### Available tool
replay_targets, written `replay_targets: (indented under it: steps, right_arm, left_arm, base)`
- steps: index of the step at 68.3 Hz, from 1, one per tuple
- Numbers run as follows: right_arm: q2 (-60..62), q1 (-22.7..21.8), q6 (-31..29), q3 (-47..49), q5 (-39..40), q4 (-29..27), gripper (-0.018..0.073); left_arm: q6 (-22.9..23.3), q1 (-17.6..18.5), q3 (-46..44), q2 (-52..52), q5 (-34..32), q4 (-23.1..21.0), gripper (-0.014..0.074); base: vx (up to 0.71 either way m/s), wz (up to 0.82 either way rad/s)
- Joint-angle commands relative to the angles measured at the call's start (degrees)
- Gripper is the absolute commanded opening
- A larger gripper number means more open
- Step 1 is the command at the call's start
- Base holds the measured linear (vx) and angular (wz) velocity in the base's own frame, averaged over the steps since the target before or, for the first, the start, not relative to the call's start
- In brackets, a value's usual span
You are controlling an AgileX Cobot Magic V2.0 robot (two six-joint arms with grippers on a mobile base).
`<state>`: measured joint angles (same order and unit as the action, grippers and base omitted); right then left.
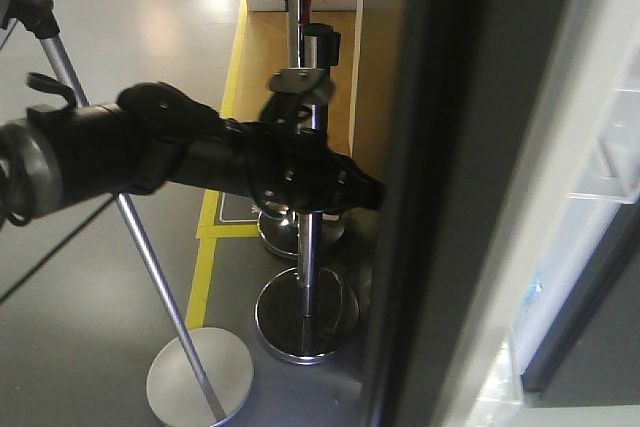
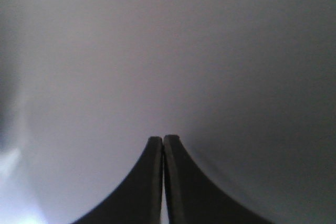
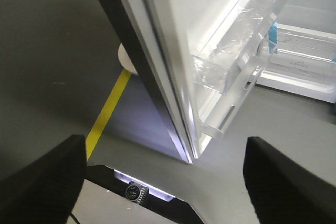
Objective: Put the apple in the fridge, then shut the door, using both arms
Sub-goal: 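Push the refrigerator door shut with the left gripper, then pull the left gripper back from the closed door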
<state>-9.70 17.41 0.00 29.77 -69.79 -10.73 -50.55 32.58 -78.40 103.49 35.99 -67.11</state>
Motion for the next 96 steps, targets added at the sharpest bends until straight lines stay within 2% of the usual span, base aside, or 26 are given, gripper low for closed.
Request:
replay_targets:
  steps: [1,7,47,56,62,67,71,80,96]
  right_arm:
    - [-0.8,-0.2,0.0,1.3,2.9,-0.4,0.0583]
    - [-0.8,-0.2,0.0,1.3,2.9,-0.4,0.0583]
    - [-0.8,-0.2,0.0,1.3,2.9,-0.4,0.0583]
    - [-0.8,-0.2,0.0,1.3,2.9,-0.4,0.0583]
    - [-0.8,-0.2,0.0,1.3,2.9,-0.4,0.0583]
    - [-0.8,-0.2,0.0,1.3,2.9,-0.4,0.0583]
    - [-0.8,-0.2,0.0,1.3,2.9,-0.4,0.0583]
    - [-0.8,-0.2,0.0,1.3,2.9,-0.4,0.0583]
    - [-0.8,-0.2,0.0,1.3,2.9,-0.4,0.0583]
  left_arm:
    - [-5.6,2.2,-1.8,-1.8,-0.9,-7.6,-0.0006]
    - [-6.8,2.7,-1.8,-1.7,-0.9,-8.3,-0.0006]
    - [-6.8,2.6,-1.8,-1.7,-0.7,-8.3,-0.0006]
    - [-6.8,2.6,-1.8,-1.9,1.2,-5.7,-0.0006]
    - [-5.9,2.6,-1.8,-3.2,3.5,0.5,-0.0006]
    - [-0.8,2.6,-1.7,-5.1,4.5,8.7,-0.0006]
    - [6.2,2.6,-1.4,-7.5,3.9,17.9,-0.0006]
    - [21.3,2.6,1.9,-13.9,-0.2,34.4,-0.0006]
    - [39.3,2.6,17.3,-29.2,-12.2,56.0,-0.0006]
  base:
    - [0.00,0.00]
    - [0.00,0.00]
    - [0.00,0.00]
    - [0.00,0.00]
    - [0.00,0.00]
    - [0.00,0.00]
    - [0.00,0.00]
    - [0.00,0.00]
    - [0.00,0.00]
